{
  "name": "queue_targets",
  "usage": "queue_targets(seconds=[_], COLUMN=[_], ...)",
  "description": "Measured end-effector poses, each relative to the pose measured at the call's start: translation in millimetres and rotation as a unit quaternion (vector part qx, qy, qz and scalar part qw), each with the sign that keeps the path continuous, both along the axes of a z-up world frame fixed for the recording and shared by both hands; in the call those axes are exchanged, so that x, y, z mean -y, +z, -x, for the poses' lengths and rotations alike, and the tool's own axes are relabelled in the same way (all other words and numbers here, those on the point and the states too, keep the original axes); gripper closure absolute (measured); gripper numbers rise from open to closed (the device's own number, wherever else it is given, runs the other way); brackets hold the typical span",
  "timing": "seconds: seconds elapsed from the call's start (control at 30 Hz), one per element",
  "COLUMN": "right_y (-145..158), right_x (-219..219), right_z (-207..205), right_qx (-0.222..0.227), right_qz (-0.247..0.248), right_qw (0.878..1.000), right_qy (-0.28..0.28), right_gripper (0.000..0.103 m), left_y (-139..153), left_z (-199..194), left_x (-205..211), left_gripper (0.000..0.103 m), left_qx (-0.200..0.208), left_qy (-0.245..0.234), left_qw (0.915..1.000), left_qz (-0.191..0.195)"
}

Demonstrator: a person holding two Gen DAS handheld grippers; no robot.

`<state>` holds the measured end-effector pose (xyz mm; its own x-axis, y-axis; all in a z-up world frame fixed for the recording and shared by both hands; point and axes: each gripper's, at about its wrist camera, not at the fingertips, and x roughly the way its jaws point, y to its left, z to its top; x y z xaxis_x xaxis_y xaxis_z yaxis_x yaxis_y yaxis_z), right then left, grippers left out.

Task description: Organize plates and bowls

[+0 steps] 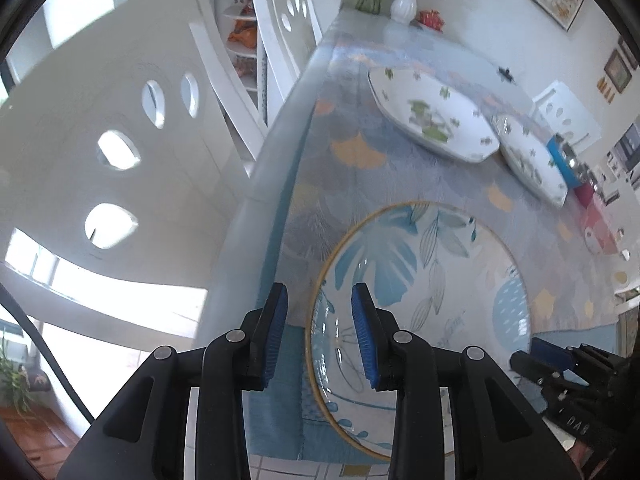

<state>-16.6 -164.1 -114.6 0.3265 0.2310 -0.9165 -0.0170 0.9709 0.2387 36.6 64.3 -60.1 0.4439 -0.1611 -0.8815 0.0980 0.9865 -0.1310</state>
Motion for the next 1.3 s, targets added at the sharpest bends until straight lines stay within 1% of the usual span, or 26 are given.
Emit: queue_targets(seconds=[0.1, 0.23, 0.27, 0.3, 0.33, 0.37, 0.43, 0.47, 0.57, 0.63, 0.7, 0.73, 0.8, 0.87, 0.93, 0.97, 1.07, 1.17, 1.23, 1.3], right_y=[16.3, 44.3, 53.8, 62.8, 70.9, 78.3, 96.7, 105.3, 126.2, 133.9, 136.7, 135.8, 132.8, 127.2, 120.8, 116.2, 101.0, 83.8, 72.5, 62.7], right_x=[14.0, 34.0, 41.0, 44.7, 50.5, 56.0, 67.1, 72.6, 87.5, 98.6, 105.8, 109.2, 115.3, 121.4, 122.8, 122.6, 119.1, 113.8, 110.1, 106.1], right_z=[-1.0, -2.9, -3.5, -3.6, -4.7, -5.8, -11.6, -15.5, -26.3, -38.1, -52.8, -63.4, -83.8, -110.4, -130.8, -144.7, -172.6, -196.9, -209.0, -217.3], right_qx=[0.011, 0.036, 0.046, 0.054, 0.063, 0.072, 0.093, 0.103, 0.129, 0.137, 0.138, 0.137, 0.125, 0.114, 0.104, 0.096, 0.073, 0.050, 0.038, 0.019], right_qz=[-0.012, -0.015, -0.014, -0.012, -0.011, -0.011, -0.013, -0.013, -0.018, -0.029, -0.031, -0.031, -0.034, -0.054, -0.057, -0.058, -0.070, -0.084, -0.094, -0.088], right_qw=[1.000, 0.997, 0.996, 0.996, 0.994, 0.993, 0.990, 0.989, 0.984, 0.982, 0.982, 0.982, 0.984, 0.985, 0.987, 0.988, 0.991, 0.993, 0.993, 0.993], right_qy=[-0.024, -0.060, -0.070, -0.077, -0.084, -0.090, -0.102, -0.106, -0.118, -0.124, -0.125, -0.124, -0.122, -0.117, -0.111, -0.106, -0.089, -0.073, -0.068, -0.074], right_gripper=[0.071, 0.067, 0.064, 0.062, 0.056, 0.054, 0.053, 0.051, 0.049, 0.049, 0.049, 0.049, 0.049, 0.049, 0.049, 0.049, 0.049, 0.049, 0.049, 0.050], left_y=[18.2, 45.9, 56.8, 64.4, 73.0, 83.8, 102.0, 110.6, 127.3, 135.7, 138.5, 137.2, 127.8, 111.0, 95.0, 84.9, 51.6, 25.9, 16.8, 8.9], left_z=[-1.1, -9.4, -13.7, -16.9, -21.1, -25.5, -35.1, -40.9, -56.4, -67.2, -82.5, -89.5, -110.9, -130.7, -144.0, -150.7, -167.5, -179.8, -186.6, -195.2], left_x=[-2.3, 2.9, 5.8, 8.1, 11.4, 14.9, 22.3, 26.4, 38.9, 48.5, 61.3, 66.1, 75.9, 82.5, 84.2, 83.3, 79.1, 78.9, 80.1, 82.8], left_gripper=[0.073, 0.071, 0.067, 0.065, 0.065, 0.065, 0.064, 0.061, 0.048, 0.046, 0.046, 0.046, 0.046, 0.046, 0.046, 0.046, 0.046, 0.046, 0.047, 0.047], left_qx=[0.019, 0.049, 0.062, 0.072, 0.083, 0.097, 0.117, 0.125, 0.143, 0.155, 0.156, 0.153, 0.133, 0.102, 0.071, 0.052, 0.003, -0.027, -0.036, -0.038], left_qy=[-0.004, -0.019, -0.024, -0.027, -0.029, -0.031, -0.038, -0.040, -0.044, -0.047, -0.047, -0.044, -0.038, -0.032, -0.022, -0.016, 0.007, 0.022, 0.024, 0.027], left_qw=[0.9998, 0.9986, 0.9977, 0.9970, 0.9960, 0.9947, 0.9920, 0.9908, 0.9878, 0.9858, 0.9859, 0.9867, 0.9899, 0.9937, 0.9964, 0.9973, 0.9967, 0.9945, 0.9937, 0.9944], left_qz=[0.007, 0.009, 0.012, 0.013, 0.015, 0.018, 0.029, 0.034, 0.044, 0.046, 0.036, 0.031, 0.030, 0.033, 0.040, 0.050, 0.081, 0.098, 0.103, 0.094])
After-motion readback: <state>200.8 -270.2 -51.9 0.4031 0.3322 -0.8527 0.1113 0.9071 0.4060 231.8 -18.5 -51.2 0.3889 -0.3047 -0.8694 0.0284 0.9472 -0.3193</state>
